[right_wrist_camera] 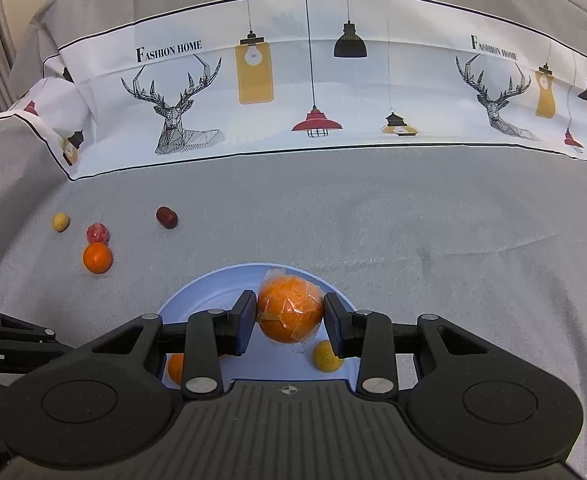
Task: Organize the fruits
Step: 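Carry the date in the left tool and tangerine in the right over the blue plate, then lower both tools over the plate and open them to release the date and tangerine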
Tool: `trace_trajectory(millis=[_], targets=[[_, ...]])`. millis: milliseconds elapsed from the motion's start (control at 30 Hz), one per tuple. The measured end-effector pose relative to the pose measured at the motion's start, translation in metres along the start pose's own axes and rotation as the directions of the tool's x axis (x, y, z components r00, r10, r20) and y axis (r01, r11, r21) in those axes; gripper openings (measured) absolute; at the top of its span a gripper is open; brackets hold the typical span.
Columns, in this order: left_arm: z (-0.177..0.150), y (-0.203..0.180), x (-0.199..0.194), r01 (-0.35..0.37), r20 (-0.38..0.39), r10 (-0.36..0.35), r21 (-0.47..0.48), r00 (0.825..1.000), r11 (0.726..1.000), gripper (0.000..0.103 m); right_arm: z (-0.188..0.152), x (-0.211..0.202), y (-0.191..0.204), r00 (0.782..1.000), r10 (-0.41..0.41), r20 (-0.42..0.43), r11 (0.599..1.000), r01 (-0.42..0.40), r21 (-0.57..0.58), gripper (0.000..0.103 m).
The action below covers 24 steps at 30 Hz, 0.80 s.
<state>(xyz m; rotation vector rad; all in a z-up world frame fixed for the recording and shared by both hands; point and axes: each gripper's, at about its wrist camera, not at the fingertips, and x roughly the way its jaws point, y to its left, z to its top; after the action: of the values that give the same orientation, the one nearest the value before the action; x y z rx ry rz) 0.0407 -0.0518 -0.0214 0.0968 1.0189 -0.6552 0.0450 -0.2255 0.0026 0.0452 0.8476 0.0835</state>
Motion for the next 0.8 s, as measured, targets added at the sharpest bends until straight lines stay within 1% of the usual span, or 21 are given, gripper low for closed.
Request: trace_trajectory(millis=[300, 800], targets=[[0.0005, -0.0025, 0.0003, -0.005, -0.003, 0.005, 0.023, 1.0, 1.0, 0.022, 0.0015, 0.0015, 0.0003, 1.0, 0.008, -0.008, 1.0, -0.008, -0.005, 0.038], [0.0003, -0.0043, -0.0007, -0.007, -0.002, 0.007, 0.029, 1.0, 1.0, 0.022, 0.0018, 0.0015, 0.0019, 1.0, 0.013, -0.013, 1.0, -0.013, -0.01, 0.038]])
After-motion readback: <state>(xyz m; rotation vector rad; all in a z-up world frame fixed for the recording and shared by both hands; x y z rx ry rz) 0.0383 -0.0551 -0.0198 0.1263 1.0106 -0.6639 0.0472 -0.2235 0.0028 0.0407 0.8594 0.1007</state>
